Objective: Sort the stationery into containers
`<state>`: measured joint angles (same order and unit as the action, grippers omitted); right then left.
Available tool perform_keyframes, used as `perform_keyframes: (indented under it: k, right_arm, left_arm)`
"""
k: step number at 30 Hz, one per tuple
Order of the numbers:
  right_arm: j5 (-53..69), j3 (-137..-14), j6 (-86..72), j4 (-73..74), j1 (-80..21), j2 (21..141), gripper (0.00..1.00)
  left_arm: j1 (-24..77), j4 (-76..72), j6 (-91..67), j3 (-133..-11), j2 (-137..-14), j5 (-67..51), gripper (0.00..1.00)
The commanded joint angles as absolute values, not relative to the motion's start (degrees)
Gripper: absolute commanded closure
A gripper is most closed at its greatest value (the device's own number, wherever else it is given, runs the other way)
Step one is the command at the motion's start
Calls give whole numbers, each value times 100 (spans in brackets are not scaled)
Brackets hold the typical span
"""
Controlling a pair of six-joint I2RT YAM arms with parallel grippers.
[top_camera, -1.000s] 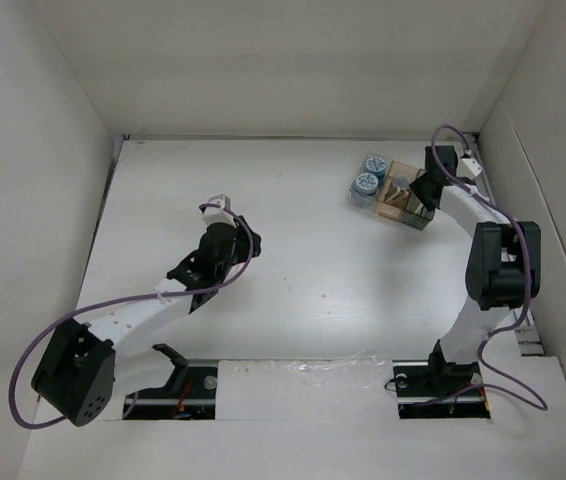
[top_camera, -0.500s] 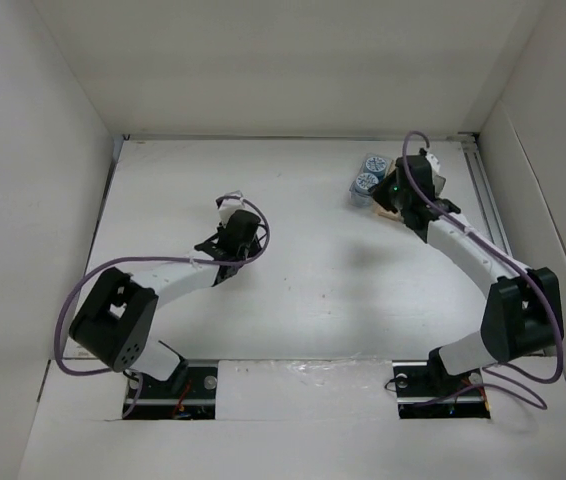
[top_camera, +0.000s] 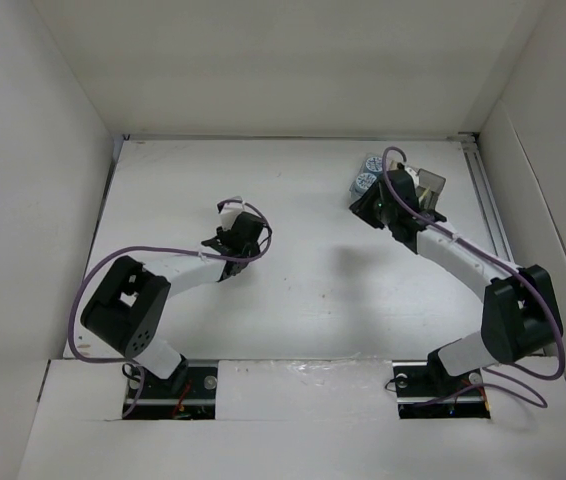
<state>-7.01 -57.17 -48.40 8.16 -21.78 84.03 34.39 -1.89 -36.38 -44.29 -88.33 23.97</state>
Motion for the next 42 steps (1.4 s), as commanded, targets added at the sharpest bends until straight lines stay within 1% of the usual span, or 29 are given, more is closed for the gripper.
perform_keyframes:
  k: [1, 10, 16, 22, 23, 28, 29, 31, 32, 35, 39, 42]
  right_arm:
    - [-633, -5687, -4799, 492, -2250, 8218, 66]
    - [-571, -5687, -4799, 492, -2355, 8104, 66]
    - [-571, -5687, -4799, 492, -2355, 8104, 66]
    - [-571, -5687, -4799, 492, -2470, 7998, 66]
    - [-571, -5687, -4799, 492, -2470, 7946, 66]
    - [-571, -5739, -4746, 492, -2575, 7945, 57]
    - [-519, -5739, -4746, 492, -2575, 7945, 54]
    - [-387, -5791, -4746, 492, -2627, 7998, 51]
    - [-265, -5792, -4676, 492, -2628, 8059, 48]
    - [-185, -5854, -4676, 492, -2681, 8191, 44]
    - [254, -5906, -4676, 439, -2733, 8331, 43]
    - [606, -6020, -4676, 326, -2786, 8498, 43]
  left_arm:
    - [3437, -70, -3727, -4588, -8868, 2645, 64]
    - [3437, -18, -3779, -4641, -9132, 2768, 71]
    - [3437, -70, -3832, -4641, -9254, 2769, 71]
    - [3437, -229, -3779, -4641, -9439, 2470, 83]
    - [3437, -298, -3727, -4641, -9439, 2383, 86]
    - [3437, -466, -3622, -4641, -9387, 2040, 98]
    - [3437, -562, -3621, -4588, -9387, 1952, 100]
    - [3437, -764, -3568, -4588, -9308, 1653, 100]
    - [3437, -817, -3499, -4536, -9238, 1513, 100]
    - [3515, -879, -3437, -4535, -9071, 1450, 100]
    - [3674, -1195, -3366, -4421, -8763, 1091, 100]
    - [3674, -1572, -3366, -4351, -8500, 555, 100]
